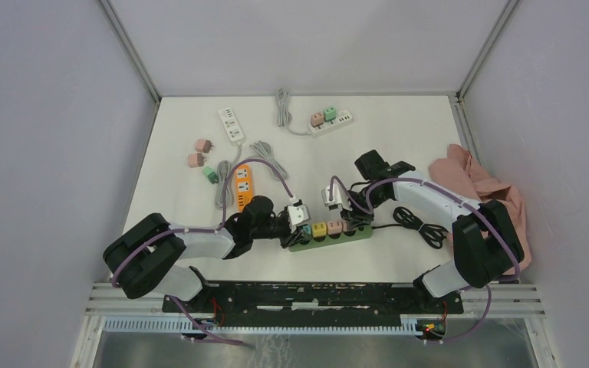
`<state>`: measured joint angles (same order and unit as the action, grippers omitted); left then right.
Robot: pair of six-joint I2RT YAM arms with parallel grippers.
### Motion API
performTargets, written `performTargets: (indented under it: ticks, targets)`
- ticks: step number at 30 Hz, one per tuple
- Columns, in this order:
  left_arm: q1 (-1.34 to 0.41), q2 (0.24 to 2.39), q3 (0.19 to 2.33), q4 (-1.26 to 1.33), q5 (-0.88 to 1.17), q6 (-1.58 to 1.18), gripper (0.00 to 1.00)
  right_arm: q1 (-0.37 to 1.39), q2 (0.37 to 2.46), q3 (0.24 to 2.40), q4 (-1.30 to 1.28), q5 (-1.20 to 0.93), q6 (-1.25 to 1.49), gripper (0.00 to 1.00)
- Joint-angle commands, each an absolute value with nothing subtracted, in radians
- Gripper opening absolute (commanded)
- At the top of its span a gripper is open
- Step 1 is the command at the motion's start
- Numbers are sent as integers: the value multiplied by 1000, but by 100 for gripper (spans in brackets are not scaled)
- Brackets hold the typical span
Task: Pull the plug off the socket
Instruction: Remove the plug from the socket.
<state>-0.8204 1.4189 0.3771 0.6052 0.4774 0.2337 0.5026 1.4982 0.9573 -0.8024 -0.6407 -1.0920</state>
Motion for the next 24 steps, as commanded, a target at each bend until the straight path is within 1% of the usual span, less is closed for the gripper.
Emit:
performTargets:
  ticks: [1, 3, 6, 9, 12, 16, 20, 24]
  targets:
    - [-813, 1435, 377, 572, 432, 255, 3, 502, 1477, 1012, -780, -714, -958, 0]
    - [-814, 1434, 375, 572, 432, 257, 3, 461, 1474, 1011, -806, -712, -989, 0]
    - [-814, 1434, 374, 572, 432, 257, 3, 429, 1465, 998, -910, -695, -1145, 0]
    - [-814, 1440, 376, 572, 436, 257, 3, 429, 1442, 973, -962, -732, -1248, 0]
    - [-814, 1443, 380, 572, 440, 256, 3, 460, 1439, 970, -984, -796, -1277, 0]
    - [-814, 1440, 379, 572, 438, 256, 3, 510, 1453, 982, -884, -816, -1113, 0]
    - [-813, 1443, 379, 571, 436, 256, 3, 510, 1447, 999, -765, -802, -920, 0]
    - [-813, 1443, 379, 569, 436, 255, 3, 471, 1457, 1007, -744, -730, -896, 0]
